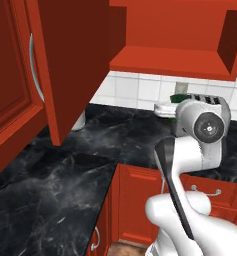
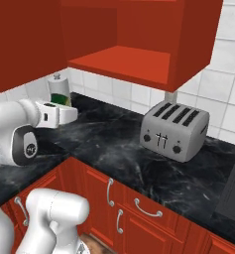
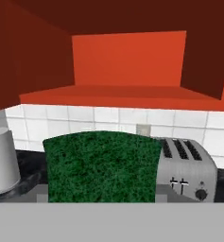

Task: Pick up the sponge and sponge from the sink, and place them back in the cabinet, and close the cabinet door.

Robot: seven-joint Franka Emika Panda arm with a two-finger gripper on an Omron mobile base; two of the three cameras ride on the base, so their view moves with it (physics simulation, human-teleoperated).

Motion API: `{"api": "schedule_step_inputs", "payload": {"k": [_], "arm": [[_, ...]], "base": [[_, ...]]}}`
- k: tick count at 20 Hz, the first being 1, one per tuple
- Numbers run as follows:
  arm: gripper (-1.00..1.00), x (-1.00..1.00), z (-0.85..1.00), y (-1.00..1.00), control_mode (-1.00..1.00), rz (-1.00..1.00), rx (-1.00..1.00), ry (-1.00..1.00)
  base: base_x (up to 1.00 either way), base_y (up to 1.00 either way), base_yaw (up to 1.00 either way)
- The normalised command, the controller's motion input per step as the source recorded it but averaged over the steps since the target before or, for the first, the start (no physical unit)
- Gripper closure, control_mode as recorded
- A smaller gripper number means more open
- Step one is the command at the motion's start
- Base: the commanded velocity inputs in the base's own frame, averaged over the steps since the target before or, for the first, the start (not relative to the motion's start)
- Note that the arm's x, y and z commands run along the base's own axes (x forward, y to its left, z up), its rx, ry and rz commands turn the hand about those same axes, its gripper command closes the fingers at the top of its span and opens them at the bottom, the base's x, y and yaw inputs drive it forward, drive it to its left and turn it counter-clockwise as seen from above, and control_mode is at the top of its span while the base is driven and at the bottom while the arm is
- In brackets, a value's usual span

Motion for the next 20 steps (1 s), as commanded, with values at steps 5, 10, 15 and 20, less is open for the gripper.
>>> {"api": "schedule_step_inputs", "payload": {"k": [5, 10, 15, 20], "arm": [[1.00, 0.05, 0.70, 0.00, -1.00, 0.00, 0.00, 0.03], [1.00, 0.11, 0.64, 0.00, -1.00, 0.00, 0.00, 0.10], [1.00, 0.20, 0.36, -0.05, -1.00, 0.00, 0.00, 0.06], [1.00, 0.39, 0.09, -0.09, -1.00, 0.00, 0.00, 0.01]], "base": [[0.00, 0.00, 0.00], [0.00, 0.00, 0.00], [0.00, 0.00, 0.00], [0.00, 0.00, 0.00]]}}
